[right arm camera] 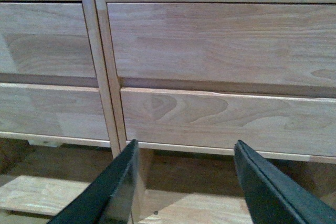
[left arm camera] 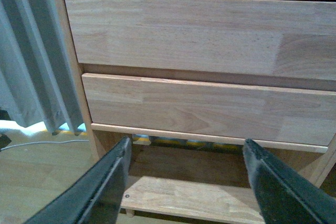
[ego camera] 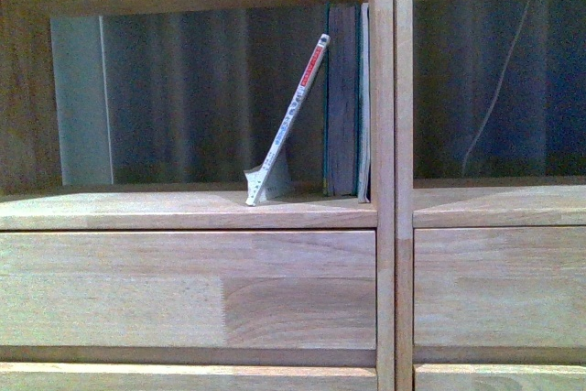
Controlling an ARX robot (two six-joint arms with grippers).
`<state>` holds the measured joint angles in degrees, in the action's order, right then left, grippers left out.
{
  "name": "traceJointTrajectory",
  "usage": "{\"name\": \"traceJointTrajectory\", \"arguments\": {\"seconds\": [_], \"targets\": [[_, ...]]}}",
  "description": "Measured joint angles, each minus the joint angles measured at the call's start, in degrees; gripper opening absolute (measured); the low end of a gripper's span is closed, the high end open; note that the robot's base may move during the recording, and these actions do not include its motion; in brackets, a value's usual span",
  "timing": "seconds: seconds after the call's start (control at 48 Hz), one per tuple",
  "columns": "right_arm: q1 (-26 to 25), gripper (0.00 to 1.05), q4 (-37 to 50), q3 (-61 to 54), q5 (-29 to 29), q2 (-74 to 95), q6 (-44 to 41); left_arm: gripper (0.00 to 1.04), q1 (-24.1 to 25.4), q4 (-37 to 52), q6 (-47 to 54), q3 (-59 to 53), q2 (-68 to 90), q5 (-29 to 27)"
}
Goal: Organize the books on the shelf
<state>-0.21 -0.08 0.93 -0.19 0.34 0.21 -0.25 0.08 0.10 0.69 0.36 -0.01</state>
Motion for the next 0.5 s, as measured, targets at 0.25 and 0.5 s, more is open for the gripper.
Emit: {"name": "traceJointTrajectory", "arguments": {"seconds": [0.25, 0.5], "targets": [[0.0, 0.96, 0.0, 0.0, 0.0, 0.0, 0.0, 0.97, 0.0, 0.0, 0.0, 0.0, 0.0, 0.0], [0.0, 0.98, 0.0, 0.0, 0.0, 0.0, 0.0, 0.97, 0.0, 0.0, 0.0, 0.0, 0.0, 0.0]]}}
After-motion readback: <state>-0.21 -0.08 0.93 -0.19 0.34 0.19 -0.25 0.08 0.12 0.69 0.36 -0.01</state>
